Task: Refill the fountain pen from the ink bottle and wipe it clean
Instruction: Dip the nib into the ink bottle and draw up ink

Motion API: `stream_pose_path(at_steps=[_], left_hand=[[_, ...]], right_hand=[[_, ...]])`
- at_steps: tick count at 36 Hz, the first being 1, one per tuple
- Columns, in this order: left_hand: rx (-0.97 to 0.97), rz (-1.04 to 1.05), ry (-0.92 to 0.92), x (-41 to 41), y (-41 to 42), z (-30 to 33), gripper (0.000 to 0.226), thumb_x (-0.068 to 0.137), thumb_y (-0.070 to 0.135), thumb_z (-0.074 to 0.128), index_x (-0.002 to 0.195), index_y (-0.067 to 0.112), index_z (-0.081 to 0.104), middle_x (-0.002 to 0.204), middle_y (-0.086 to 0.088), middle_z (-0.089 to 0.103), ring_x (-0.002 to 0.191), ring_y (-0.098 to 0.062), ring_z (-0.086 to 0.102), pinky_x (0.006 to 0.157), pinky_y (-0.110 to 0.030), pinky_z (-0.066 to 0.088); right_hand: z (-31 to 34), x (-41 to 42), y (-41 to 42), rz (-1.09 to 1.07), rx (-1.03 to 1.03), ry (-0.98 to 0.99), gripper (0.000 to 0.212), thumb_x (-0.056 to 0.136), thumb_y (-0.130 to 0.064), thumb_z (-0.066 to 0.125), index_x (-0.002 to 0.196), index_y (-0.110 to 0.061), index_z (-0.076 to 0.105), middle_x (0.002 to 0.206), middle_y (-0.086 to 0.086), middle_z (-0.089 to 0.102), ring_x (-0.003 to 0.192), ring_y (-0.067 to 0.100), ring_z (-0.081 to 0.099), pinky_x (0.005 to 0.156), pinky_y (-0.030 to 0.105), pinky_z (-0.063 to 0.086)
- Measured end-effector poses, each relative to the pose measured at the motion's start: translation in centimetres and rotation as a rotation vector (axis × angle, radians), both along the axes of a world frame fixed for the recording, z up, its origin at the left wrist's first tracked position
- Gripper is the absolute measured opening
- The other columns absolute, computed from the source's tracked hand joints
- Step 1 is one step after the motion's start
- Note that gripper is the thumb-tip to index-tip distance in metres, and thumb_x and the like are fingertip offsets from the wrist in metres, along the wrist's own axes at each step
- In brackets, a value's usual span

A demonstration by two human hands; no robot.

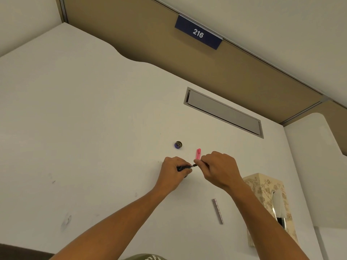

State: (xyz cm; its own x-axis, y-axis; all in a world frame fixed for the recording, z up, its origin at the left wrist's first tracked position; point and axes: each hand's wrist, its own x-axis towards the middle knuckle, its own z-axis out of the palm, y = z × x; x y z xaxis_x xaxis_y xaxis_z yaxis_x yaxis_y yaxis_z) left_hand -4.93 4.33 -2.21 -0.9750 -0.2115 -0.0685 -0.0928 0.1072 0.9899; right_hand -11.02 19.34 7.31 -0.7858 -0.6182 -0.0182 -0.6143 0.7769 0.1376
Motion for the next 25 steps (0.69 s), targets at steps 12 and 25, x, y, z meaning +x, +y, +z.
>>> stream_pose_path(at_steps=[12, 25], left_hand=[[0.002, -0.014, -0.014, 0.1, -0.1, 0.1, 0.014, 0.08, 0.017, 0.076, 0.093, 0.014, 0.078, 0.087, -0.001, 0.072, 0.075, -0.013, 0.068, 0.072, -0.033, 0.059], [0.05, -0.02, -0.042, 0.0, -0.3, 0.4, 0.014, 0.079, 0.014, 0.077, 0.093, 0.012, 0.078, 0.088, -0.002, 0.072, 0.073, -0.013, 0.068, 0.07, -0.027, 0.059]], right_hand=[[0.0, 0.0, -0.2, -0.148, 0.002, -0.13, 0.077, 0.086, -0.077, 0.002, 0.07, -0.026, 0.058, 0.067, -0.007, 0.062, 0.066, 0.013, 0.056, 0.057, 0.031, 0.047], [1.4, 0.3, 1.0, -0.05, -0.135, -0.117, 0.015, 0.092, -0.045, 0.061, 0.101, -0.039, 0.071, 0.082, -0.021, 0.063, 0.072, -0.001, 0.045, 0.058, 0.012, 0.031]])
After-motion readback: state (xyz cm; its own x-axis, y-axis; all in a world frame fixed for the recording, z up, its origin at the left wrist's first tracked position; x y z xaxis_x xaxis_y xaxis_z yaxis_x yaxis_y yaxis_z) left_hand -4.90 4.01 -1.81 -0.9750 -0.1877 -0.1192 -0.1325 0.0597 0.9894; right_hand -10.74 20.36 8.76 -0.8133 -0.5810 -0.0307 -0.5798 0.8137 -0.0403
